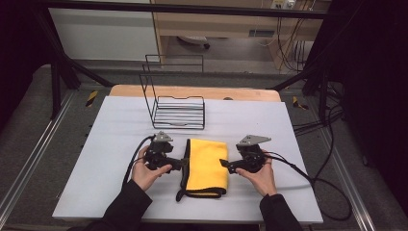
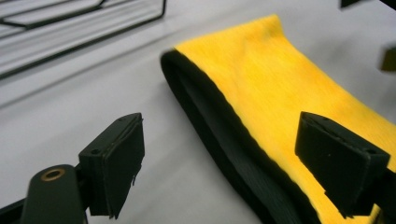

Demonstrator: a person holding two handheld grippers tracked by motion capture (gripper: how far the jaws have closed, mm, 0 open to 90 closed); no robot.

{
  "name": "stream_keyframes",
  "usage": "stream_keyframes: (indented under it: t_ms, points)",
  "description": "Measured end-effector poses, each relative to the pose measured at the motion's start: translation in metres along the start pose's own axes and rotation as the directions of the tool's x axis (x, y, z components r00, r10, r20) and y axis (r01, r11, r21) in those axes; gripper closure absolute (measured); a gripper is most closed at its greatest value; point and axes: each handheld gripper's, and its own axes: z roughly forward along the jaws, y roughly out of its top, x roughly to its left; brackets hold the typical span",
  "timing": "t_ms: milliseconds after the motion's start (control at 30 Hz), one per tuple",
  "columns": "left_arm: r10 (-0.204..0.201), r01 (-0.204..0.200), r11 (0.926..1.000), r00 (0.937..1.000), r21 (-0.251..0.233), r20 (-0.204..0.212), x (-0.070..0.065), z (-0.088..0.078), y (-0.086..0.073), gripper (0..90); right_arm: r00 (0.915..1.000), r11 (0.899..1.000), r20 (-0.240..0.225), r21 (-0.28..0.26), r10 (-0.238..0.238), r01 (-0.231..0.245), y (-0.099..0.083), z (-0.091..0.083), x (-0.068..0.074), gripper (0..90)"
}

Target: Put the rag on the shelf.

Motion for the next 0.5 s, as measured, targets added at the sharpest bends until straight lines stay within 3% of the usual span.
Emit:
stream_keyframes:
  t_ms: [133,300,333,367,467,500]
  points:
    - [-0.015,0.015,0.9999,0.998,0.003,-0.062,0.015,0.019,0.02,17.5,1.0,1.0,-0.001,0.019,-0.009,0.009,-0.005,-0.004,0.005,4.5]
    - [-0.065,0.065,0.9979,0.9951,-0.005,-0.075,0.027,0.041,0.031,28.5,1.0,1.0,-0.007,0.007,0.004,-0.004,-0.009,-0.008,0.008,5.5]
    - [-0.071,0.071,0.9975,0.9944,0.003,-0.078,0.028,0.046,0.033,30.5,0.999,0.999,-0.016,-0.028,0.041,-0.042,-0.012,-0.01,0.003,6.7]
    - [-0.067,0.069,0.9975,0.9943,0.018,-0.082,0.029,0.052,0.034,31.5,0.9984,0.998,-0.009,-0.017,0.055,-0.055,-0.013,-0.011,0.001,6.2]
    - [-0.066,0.07,0.9965,0.9945,0.046,-0.081,0.027,0.065,0.035,34.5,0.9985,0.998,0.006,-0.016,0.055,-0.055,-0.015,-0.012,-0.001,6.6]
    - [-0.07,0.073,0.9958,0.9951,0.055,-0.07,0.025,0.07,0.035,39.1,0.9978,0.998,0.004,-0.022,0.065,-0.065,-0.017,-0.014,-0.004,6.6]
